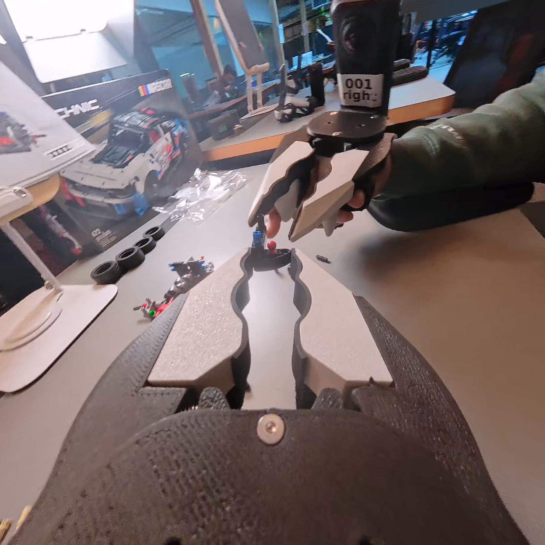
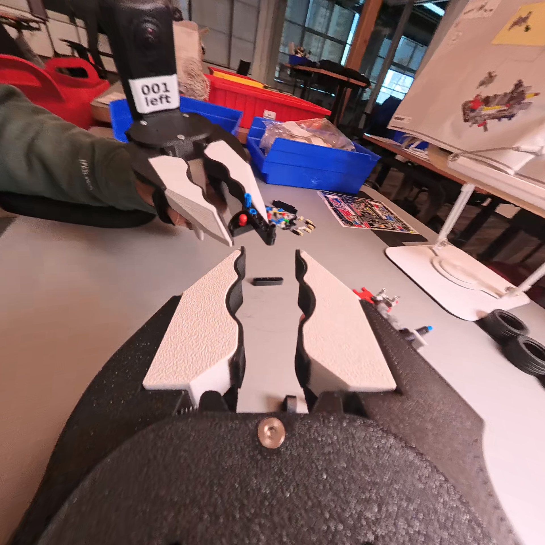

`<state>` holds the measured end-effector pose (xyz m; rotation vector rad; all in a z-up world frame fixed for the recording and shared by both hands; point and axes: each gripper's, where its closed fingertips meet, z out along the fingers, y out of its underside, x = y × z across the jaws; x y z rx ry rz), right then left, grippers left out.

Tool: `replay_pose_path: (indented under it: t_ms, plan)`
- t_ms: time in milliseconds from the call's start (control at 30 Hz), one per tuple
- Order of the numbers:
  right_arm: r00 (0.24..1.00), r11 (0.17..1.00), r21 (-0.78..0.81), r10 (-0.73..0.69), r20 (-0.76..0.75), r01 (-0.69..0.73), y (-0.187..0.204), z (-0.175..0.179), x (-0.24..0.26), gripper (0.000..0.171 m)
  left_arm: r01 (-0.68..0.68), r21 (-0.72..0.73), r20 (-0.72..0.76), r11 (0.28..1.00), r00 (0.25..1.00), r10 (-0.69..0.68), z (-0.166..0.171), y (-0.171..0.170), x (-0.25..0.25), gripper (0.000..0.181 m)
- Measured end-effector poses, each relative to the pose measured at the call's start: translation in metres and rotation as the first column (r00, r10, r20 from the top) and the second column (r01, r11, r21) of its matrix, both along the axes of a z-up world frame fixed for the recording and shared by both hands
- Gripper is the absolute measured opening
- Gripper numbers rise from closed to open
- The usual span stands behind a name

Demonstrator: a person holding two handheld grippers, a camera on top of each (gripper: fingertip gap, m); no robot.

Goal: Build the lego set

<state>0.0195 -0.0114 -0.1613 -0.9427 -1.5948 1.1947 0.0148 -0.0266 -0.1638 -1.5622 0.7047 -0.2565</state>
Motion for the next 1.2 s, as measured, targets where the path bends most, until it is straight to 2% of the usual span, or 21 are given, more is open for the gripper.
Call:
replay_pose_path:
  t_ms: [67, 167, 400, 600, 867, 1100, 1200]
  plan:
    - [0.999, 0.999, -0.002, 0.049, 0.001, -0.049, -0.010, 0.000, 0.002, 0.027, 0.049, 0.003, -0.017, 0.999, 0.999, -0.049, -0.002, -0.005, 0.010, 0.023]
    - [0.995, 0.995, 0.026, 0.100, 0.012, -0.100, -0.019, -0.004, 0.006, 0.008, 0.114, -0.023, -0.018, 0.993, 0.993, -0.114, -0.006, -0.011, 0.020, 0.023]
    - [0.959, 0.962, 0.025, 0.268, 0.090, -0.271, -0.038, -0.015, 0.023, 0.005, 0.278, -0.140, 0.027, 0.950, 0.960, -0.277, -0.019, -0.029, 0.035, 0.022]
    - [0.945, 0.952, 0.007, 0.303, 0.123, -0.306, -0.043, -0.020, 0.027, 0.005, 0.322, -0.179, 0.037, 0.930, 0.946, -0.321, -0.025, -0.035, 0.040, 0.022]
    - [0.967, 0.978, 0.000, 0.208, 0.150, -0.211, -0.029, -0.026, 0.018, 0.005, 0.227, -0.162, 0.024, 0.960, 0.974, -0.226, -0.030, -0.022, 0.027, 0.023]
    - [0.979, 0.994, 0.023, 0.099, 0.181, -0.105, -0.011, -0.035, 0.009, 0.005, 0.133, -0.206, 0.053, 0.970, 0.991, -0.125, -0.036, -0.008, 0.009, 0.023]
    - [0.976, 0.997, 0.034, 0.067, 0.210, -0.075, -0.004, -0.044, 0.006, 0.005, 0.100, -0.233, 0.041, 0.967, 0.995, -0.093, -0.043, -0.003, 0.003, 0.017]
